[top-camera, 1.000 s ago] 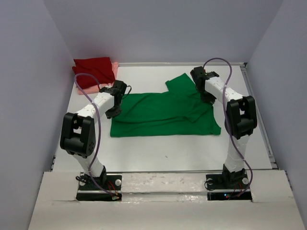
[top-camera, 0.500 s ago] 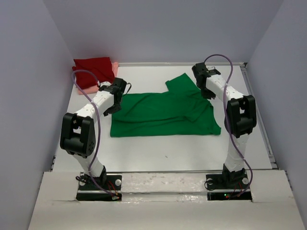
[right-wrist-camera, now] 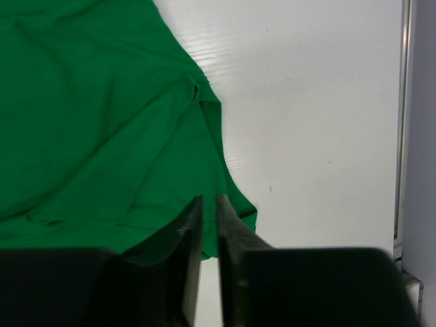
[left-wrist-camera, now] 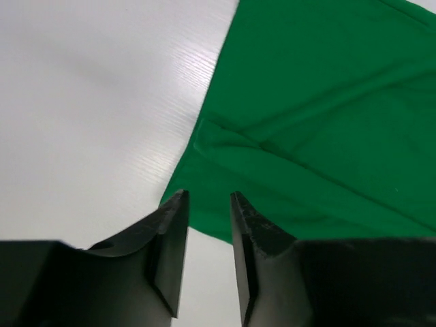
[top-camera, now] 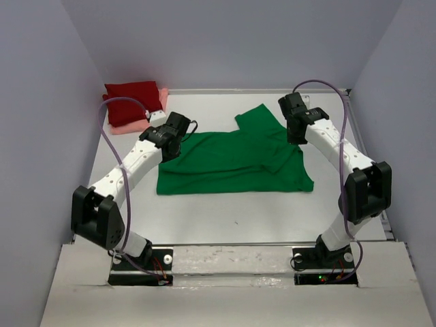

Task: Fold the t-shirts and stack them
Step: Fold the flattened tshirt in 1/3 of the way

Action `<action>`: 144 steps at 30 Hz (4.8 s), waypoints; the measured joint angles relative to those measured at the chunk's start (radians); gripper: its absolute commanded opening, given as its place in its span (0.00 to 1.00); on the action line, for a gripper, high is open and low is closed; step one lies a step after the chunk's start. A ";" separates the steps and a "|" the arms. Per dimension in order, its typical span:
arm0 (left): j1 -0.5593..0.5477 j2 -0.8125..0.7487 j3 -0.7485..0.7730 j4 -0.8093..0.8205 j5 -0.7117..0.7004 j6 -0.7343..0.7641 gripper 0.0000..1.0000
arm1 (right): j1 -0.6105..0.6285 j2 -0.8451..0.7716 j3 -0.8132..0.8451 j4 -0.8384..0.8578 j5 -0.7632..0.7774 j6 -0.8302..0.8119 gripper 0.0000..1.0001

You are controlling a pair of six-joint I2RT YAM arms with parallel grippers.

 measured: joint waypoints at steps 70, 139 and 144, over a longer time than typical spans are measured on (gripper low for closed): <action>-0.066 0.341 -0.022 0.146 0.426 0.140 0.00 | 0.010 -0.164 -0.065 0.043 -0.088 -0.044 0.00; 0.077 0.273 -0.093 0.103 0.294 0.122 0.00 | 0.087 -0.112 -0.029 0.011 -0.076 -0.035 0.03; 0.078 0.195 -0.116 0.069 0.269 0.097 0.00 | 0.087 -0.082 0.068 0.004 -0.055 -0.050 0.31</action>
